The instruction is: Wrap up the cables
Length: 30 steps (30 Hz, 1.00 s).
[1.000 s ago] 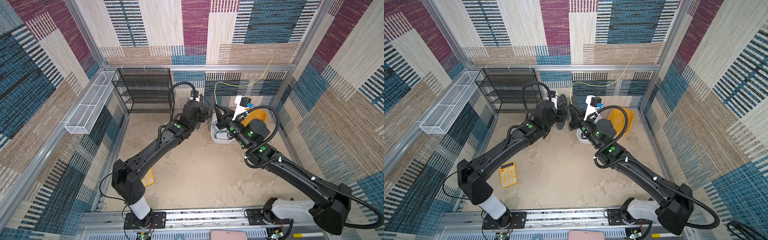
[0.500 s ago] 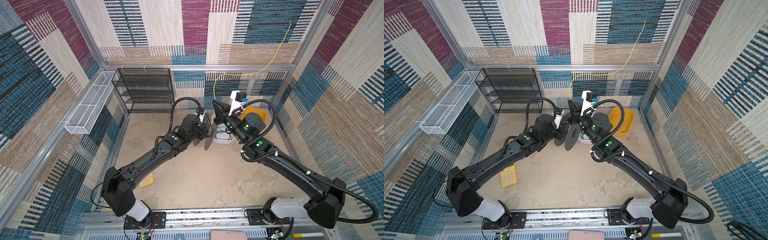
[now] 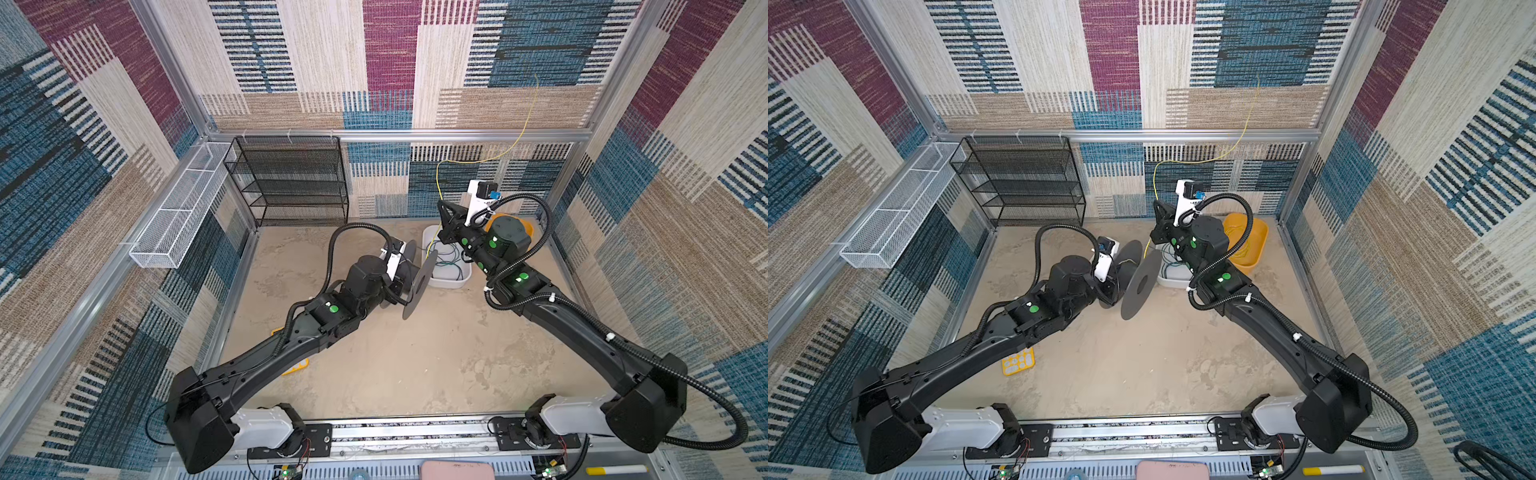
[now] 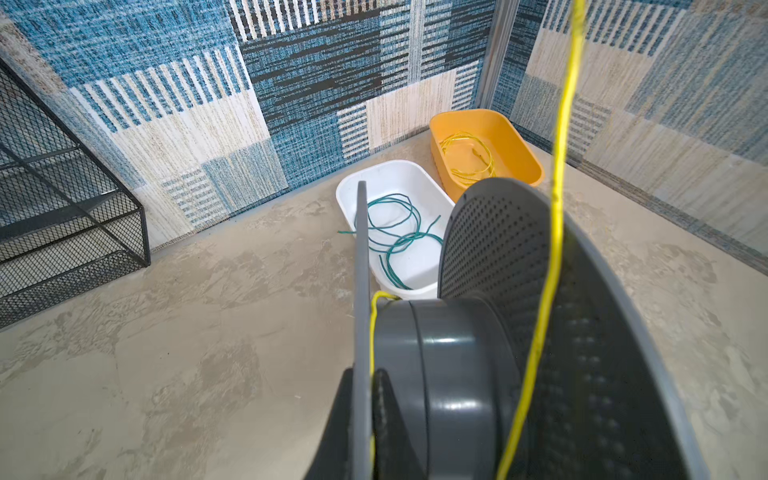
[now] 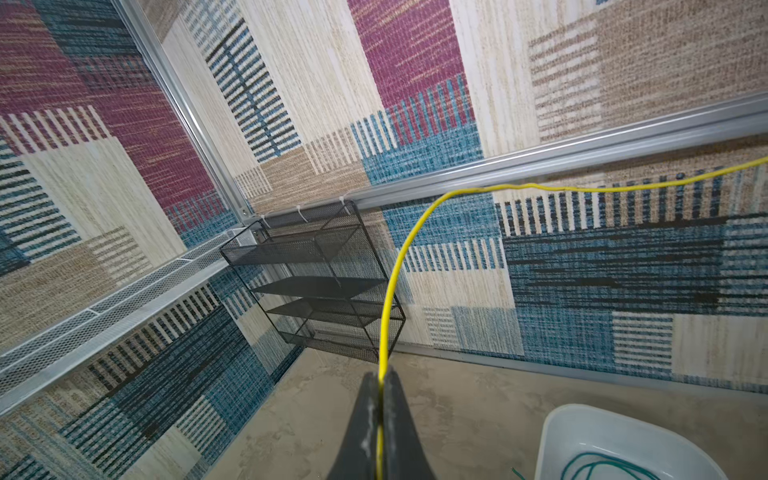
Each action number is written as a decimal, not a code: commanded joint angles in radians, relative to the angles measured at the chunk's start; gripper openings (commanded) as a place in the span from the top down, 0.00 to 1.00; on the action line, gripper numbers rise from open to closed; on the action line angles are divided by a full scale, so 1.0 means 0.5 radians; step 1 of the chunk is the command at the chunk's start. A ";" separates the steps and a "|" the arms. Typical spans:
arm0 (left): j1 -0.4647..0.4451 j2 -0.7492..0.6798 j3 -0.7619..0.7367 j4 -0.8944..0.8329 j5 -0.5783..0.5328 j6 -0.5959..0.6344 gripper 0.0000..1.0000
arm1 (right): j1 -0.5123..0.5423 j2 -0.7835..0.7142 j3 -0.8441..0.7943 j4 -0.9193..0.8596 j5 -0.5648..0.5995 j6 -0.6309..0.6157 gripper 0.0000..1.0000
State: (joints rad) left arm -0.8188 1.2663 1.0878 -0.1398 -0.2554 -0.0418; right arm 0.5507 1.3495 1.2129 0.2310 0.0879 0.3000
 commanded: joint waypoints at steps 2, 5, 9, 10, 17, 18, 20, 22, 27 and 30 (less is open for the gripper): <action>-0.023 -0.166 -0.068 -0.310 0.131 0.099 1.00 | -0.069 0.051 -0.050 0.371 0.160 0.010 1.00; -0.024 -0.285 -0.061 -0.366 0.159 0.074 1.00 | -0.103 0.075 -0.153 0.431 0.203 0.007 1.00; -0.023 -0.378 -0.005 -0.406 0.236 0.047 1.00 | -0.104 0.114 -0.286 0.498 0.268 0.006 1.00; -0.024 -0.385 0.014 -0.414 0.233 0.035 1.00 | -0.107 0.124 -0.306 0.504 0.272 0.018 1.00; 0.013 -0.432 0.157 -0.406 0.308 -0.002 1.00 | -0.115 0.151 -0.472 0.558 0.337 0.114 1.00; 0.027 -0.437 0.182 -0.396 0.318 -0.014 1.00 | -0.127 0.165 -0.485 0.554 0.319 0.144 1.00; 0.061 -0.420 0.241 -0.392 0.367 -0.030 1.00 | -0.143 0.190 -0.519 0.566 0.289 0.205 1.00; 0.080 -0.389 0.303 -0.407 0.373 -0.039 1.00 | -0.156 0.220 -0.531 0.565 0.269 0.237 1.00; 0.175 -0.367 0.367 -0.339 0.505 -0.110 1.00 | -0.169 0.257 -0.556 0.561 0.240 0.269 1.00; 0.219 -0.341 0.417 -0.315 0.574 -0.119 1.00 | -0.169 0.189 -0.606 0.554 0.194 0.307 0.97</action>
State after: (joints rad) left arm -0.7219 1.1061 1.2610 -0.3779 -0.0685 -0.0574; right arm 0.4911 1.4551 0.9245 0.5854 0.0040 0.4553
